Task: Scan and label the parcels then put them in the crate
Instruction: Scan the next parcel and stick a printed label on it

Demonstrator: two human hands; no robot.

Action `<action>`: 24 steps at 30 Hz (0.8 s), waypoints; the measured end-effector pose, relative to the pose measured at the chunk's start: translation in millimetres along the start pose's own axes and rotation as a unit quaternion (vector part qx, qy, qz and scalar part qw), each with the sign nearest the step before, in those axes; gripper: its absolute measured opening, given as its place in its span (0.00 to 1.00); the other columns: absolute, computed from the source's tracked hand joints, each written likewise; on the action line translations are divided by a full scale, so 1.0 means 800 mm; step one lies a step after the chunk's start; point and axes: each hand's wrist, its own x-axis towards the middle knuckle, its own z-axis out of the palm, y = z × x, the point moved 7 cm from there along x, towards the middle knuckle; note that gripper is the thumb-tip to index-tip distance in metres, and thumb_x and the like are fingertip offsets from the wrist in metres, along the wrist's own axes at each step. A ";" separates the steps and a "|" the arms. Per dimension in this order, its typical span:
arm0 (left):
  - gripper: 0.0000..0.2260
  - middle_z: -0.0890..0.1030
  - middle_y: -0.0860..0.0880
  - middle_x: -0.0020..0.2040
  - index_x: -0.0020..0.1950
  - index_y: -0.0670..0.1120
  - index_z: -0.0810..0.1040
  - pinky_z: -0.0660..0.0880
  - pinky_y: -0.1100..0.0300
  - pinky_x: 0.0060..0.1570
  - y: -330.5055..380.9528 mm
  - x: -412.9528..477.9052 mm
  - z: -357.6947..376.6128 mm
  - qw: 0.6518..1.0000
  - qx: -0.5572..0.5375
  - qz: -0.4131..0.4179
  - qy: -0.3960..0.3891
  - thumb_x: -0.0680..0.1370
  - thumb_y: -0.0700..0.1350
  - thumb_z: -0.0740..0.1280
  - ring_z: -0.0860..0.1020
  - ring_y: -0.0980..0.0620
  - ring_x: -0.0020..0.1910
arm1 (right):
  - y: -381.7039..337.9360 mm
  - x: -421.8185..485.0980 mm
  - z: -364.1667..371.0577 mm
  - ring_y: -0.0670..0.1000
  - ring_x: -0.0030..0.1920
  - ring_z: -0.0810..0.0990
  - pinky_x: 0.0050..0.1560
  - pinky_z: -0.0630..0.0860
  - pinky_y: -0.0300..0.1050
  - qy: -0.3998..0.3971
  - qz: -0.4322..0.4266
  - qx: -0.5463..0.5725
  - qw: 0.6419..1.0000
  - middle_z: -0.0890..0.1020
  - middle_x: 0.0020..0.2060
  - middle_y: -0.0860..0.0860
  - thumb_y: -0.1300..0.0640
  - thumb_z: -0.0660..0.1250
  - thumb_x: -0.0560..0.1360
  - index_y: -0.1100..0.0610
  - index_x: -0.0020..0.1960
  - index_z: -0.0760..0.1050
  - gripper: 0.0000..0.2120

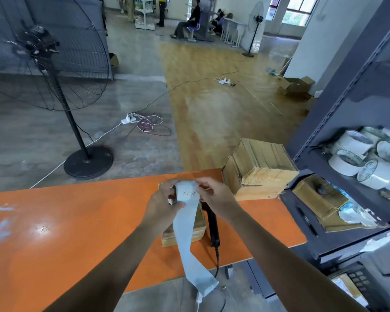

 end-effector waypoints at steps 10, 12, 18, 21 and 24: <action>0.26 0.78 0.53 0.51 0.71 0.53 0.68 0.72 0.66 0.43 0.012 0.000 0.005 0.996 0.084 0.039 0.009 0.75 0.41 0.71 0.77 0.54 0.47 | -0.004 -0.001 -0.007 0.47 0.45 0.84 0.53 0.81 0.50 0.022 0.014 0.021 0.999 0.83 0.47 0.47 0.57 0.66 0.79 0.53 0.53 0.77 0.04; 0.26 0.79 0.53 0.52 0.72 0.54 0.67 0.69 0.71 0.41 0.014 0.000 0.007 0.995 0.088 0.041 0.005 0.76 0.40 0.70 0.76 0.56 0.47 | -0.005 -0.001 -0.008 0.48 0.46 0.84 0.53 0.81 0.48 0.022 0.016 0.029 0.999 0.83 0.48 0.48 0.57 0.66 0.79 0.52 0.51 0.75 0.01; 0.25 0.79 0.52 0.53 0.69 0.55 0.68 0.69 0.72 0.36 0.006 0.005 0.011 1.000 0.018 -0.017 -0.012 0.75 0.40 0.70 0.77 0.55 0.49 | -0.006 -0.009 -0.010 0.47 0.41 0.84 0.48 0.81 0.56 0.041 -0.002 0.021 0.999 0.84 0.41 0.49 0.55 0.65 0.80 0.47 0.45 0.74 0.06; 0.21 0.79 0.51 0.52 0.63 0.56 0.71 0.74 0.64 0.37 -0.002 0.010 0.011 0.998 -0.030 -0.050 -0.019 0.74 0.39 0.71 0.79 0.53 0.48 | -0.002 -0.012 -0.003 0.47 0.42 0.84 0.50 0.81 0.57 0.004 -0.004 0.028 1.000 0.84 0.41 0.51 0.55 0.62 0.81 0.45 0.45 0.72 0.08; 0.16 0.80 0.50 0.49 0.56 0.54 0.72 0.73 0.63 0.33 -0.001 0.012 0.013 0.998 -0.026 -0.050 -0.019 0.74 0.38 0.70 0.79 0.50 0.46 | 0.002 -0.017 -0.001 0.47 0.45 0.85 0.53 0.81 0.53 -0.027 0.016 0.065 0.997 0.84 0.44 0.51 0.56 0.61 0.82 0.47 0.47 0.72 0.07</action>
